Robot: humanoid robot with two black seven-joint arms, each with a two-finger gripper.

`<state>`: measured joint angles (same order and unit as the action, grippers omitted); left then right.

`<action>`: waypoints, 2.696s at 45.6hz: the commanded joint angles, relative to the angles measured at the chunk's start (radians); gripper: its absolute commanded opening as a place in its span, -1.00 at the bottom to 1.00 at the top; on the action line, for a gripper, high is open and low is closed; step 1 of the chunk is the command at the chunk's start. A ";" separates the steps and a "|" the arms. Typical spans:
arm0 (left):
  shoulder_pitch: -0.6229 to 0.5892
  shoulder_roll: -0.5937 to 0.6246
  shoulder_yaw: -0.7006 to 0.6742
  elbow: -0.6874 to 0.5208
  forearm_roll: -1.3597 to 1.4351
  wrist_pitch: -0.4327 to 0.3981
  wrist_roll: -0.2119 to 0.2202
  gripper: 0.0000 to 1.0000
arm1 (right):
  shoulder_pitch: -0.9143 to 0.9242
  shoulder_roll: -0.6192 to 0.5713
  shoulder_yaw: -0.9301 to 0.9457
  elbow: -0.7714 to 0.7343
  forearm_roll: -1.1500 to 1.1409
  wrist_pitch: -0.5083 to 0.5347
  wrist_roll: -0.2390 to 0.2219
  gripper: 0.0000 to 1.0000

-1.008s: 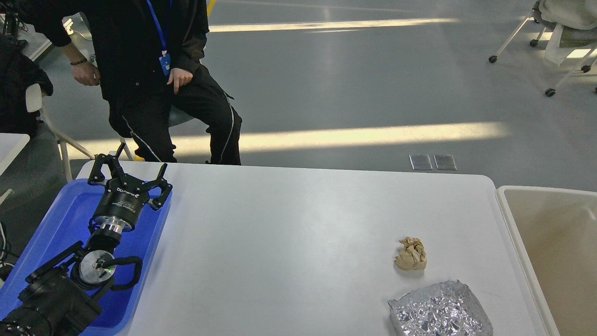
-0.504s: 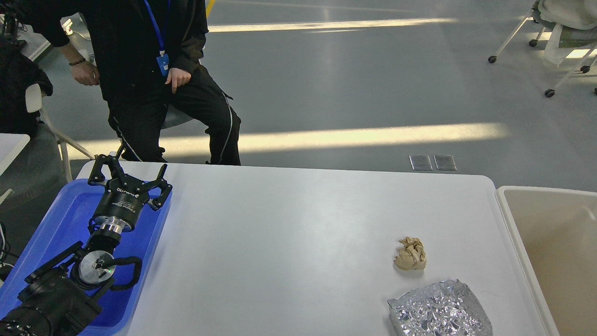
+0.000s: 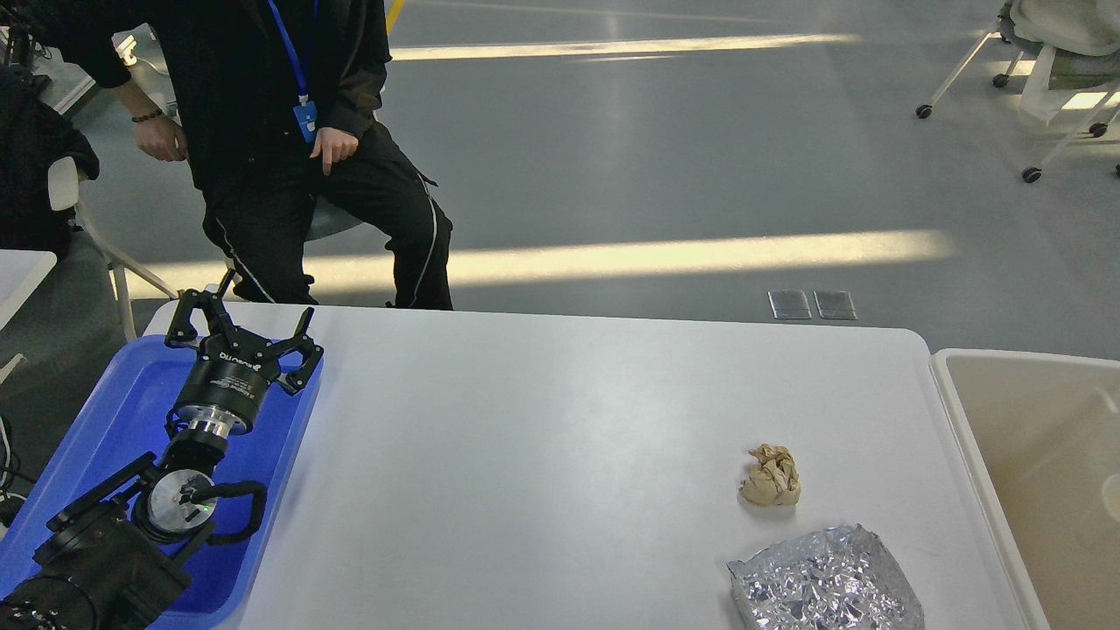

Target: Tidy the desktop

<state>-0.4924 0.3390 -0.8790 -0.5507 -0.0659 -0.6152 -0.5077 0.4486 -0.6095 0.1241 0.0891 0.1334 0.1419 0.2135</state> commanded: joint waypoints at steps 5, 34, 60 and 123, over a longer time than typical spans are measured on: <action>0.000 0.000 0.000 0.000 0.000 0.000 0.000 1.00 | 0.015 0.005 0.014 -0.031 0.002 0.001 -0.005 1.00; 0.000 0.000 0.000 0.000 0.000 0.000 0.000 1.00 | 0.447 -0.219 0.038 -0.015 -0.006 0.278 0.007 1.00; 0.000 0.000 0.000 0.000 0.000 0.000 0.000 1.00 | 0.811 -0.421 0.081 0.527 -0.002 0.303 0.007 1.00; 0.000 0.000 0.000 0.000 0.001 -0.002 0.000 1.00 | -0.024 -0.064 0.465 0.880 -0.190 -0.108 0.418 1.00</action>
<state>-0.4924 0.3390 -0.8790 -0.5507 -0.0652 -0.6166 -0.5077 0.4468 -0.7244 0.5944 1.0254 -0.0439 0.0353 0.6259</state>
